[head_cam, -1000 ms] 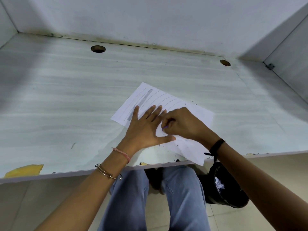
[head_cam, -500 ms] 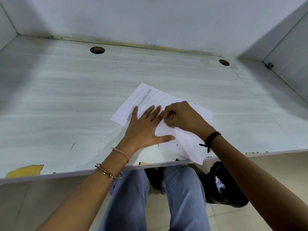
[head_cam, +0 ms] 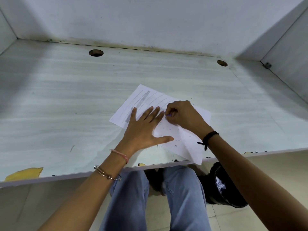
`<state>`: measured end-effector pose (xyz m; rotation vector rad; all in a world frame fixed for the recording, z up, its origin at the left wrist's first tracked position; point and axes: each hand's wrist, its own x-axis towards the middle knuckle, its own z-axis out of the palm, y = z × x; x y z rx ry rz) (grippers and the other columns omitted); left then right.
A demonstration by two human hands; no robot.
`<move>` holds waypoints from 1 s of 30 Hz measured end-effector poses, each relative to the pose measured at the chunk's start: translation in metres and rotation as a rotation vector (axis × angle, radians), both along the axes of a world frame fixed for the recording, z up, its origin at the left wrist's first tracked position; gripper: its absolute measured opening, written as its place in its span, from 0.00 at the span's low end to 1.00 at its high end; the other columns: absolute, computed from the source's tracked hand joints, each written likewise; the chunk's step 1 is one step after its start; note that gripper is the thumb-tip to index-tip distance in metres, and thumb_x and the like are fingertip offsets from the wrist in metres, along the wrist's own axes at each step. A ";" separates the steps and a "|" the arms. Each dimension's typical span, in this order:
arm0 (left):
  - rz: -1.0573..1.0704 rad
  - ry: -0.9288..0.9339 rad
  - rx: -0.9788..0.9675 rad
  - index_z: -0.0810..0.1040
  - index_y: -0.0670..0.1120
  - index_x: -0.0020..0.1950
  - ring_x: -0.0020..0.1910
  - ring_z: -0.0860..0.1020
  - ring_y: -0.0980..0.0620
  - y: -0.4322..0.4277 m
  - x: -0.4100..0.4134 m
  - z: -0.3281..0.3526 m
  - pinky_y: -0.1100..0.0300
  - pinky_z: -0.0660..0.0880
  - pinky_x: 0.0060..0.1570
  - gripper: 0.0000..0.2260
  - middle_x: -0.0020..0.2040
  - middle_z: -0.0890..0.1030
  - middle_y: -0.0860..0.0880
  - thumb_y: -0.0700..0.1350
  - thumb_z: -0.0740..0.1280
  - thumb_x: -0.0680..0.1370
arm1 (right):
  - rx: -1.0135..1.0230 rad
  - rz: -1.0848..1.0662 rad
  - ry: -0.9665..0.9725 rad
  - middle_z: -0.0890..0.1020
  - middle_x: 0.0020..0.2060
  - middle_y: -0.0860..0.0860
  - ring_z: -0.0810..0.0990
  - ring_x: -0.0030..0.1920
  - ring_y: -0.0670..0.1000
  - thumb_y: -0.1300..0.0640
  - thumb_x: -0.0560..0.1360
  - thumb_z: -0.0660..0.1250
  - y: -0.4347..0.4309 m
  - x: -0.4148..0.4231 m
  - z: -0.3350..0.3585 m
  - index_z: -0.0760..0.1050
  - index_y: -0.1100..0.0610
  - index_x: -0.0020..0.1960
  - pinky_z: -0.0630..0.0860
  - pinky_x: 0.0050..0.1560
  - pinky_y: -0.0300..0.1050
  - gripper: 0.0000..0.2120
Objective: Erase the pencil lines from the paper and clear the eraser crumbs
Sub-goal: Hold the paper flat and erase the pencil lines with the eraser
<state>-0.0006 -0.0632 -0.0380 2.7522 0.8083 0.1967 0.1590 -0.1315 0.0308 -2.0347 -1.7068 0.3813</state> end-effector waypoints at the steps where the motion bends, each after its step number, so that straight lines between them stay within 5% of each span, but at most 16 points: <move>1: -0.002 0.006 -0.001 0.45 0.58 0.79 0.78 0.40 0.57 0.000 0.000 0.000 0.38 0.35 0.73 0.44 0.80 0.43 0.56 0.78 0.48 0.69 | -0.042 0.045 -0.021 0.79 0.30 0.48 0.74 0.30 0.43 0.66 0.67 0.68 -0.002 -0.005 -0.001 0.79 0.59 0.37 0.68 0.34 0.32 0.04; 10: 0.018 0.015 -0.047 0.47 0.59 0.79 0.78 0.42 0.57 -0.001 -0.001 0.006 0.38 0.35 0.73 0.43 0.80 0.45 0.57 0.77 0.50 0.69 | 0.048 -0.139 0.043 0.76 0.31 0.41 0.75 0.32 0.38 0.65 0.69 0.70 -0.003 0.007 -0.011 0.79 0.58 0.39 0.69 0.36 0.26 0.04; 14: 0.060 0.007 0.038 0.56 0.60 0.78 0.75 0.56 0.52 -0.005 0.004 0.009 0.34 0.48 0.71 0.40 0.77 0.59 0.55 0.78 0.47 0.70 | 0.010 -0.191 0.193 0.80 0.34 0.45 0.76 0.35 0.42 0.65 0.69 0.70 -0.020 0.001 -0.015 0.80 0.56 0.41 0.69 0.39 0.26 0.05; 19: 0.095 -0.067 0.197 0.68 0.60 0.70 0.64 0.66 0.48 -0.008 0.015 0.007 0.42 0.61 0.61 0.40 0.65 0.69 0.51 0.79 0.45 0.67 | 0.001 -0.221 0.257 0.84 0.38 0.47 0.79 0.37 0.41 0.65 0.68 0.71 -0.029 0.013 -0.011 0.82 0.54 0.42 0.72 0.41 0.26 0.07; 21: 0.081 -0.070 0.134 0.65 0.59 0.72 0.72 0.60 0.46 -0.006 0.017 0.005 0.36 0.53 0.68 0.41 0.71 0.65 0.49 0.80 0.46 0.67 | 0.028 -0.302 0.229 0.83 0.38 0.50 0.77 0.34 0.42 0.64 0.68 0.72 -0.025 0.022 -0.009 0.82 0.55 0.42 0.72 0.38 0.25 0.05; 24: 0.059 0.010 0.033 0.52 0.60 0.78 0.78 0.38 0.49 -0.004 0.019 0.002 0.31 0.35 0.70 0.44 0.80 0.42 0.51 0.80 0.43 0.66 | 0.028 -0.260 0.163 0.82 0.35 0.50 0.77 0.34 0.45 0.65 0.68 0.71 -0.022 0.010 -0.007 0.81 0.58 0.41 0.72 0.37 0.27 0.04; 27: 0.051 0.085 0.063 0.43 0.59 0.79 0.78 0.36 0.50 -0.002 0.022 -0.001 0.30 0.35 0.69 0.45 0.80 0.38 0.51 0.80 0.39 0.66 | 0.001 -0.079 0.058 0.81 0.33 0.48 0.77 0.35 0.47 0.66 0.67 0.69 -0.022 -0.007 -0.005 0.81 0.60 0.40 0.71 0.38 0.33 0.04; 30: 0.054 0.086 0.045 0.42 0.59 0.79 0.78 0.36 0.50 -0.002 0.022 -0.001 0.30 0.34 0.69 0.42 0.80 0.38 0.51 0.78 0.44 0.70 | 0.035 -0.148 -0.014 0.81 0.32 0.52 0.79 0.36 0.51 0.66 0.67 0.69 -0.009 0.005 -0.004 0.81 0.61 0.39 0.73 0.38 0.39 0.04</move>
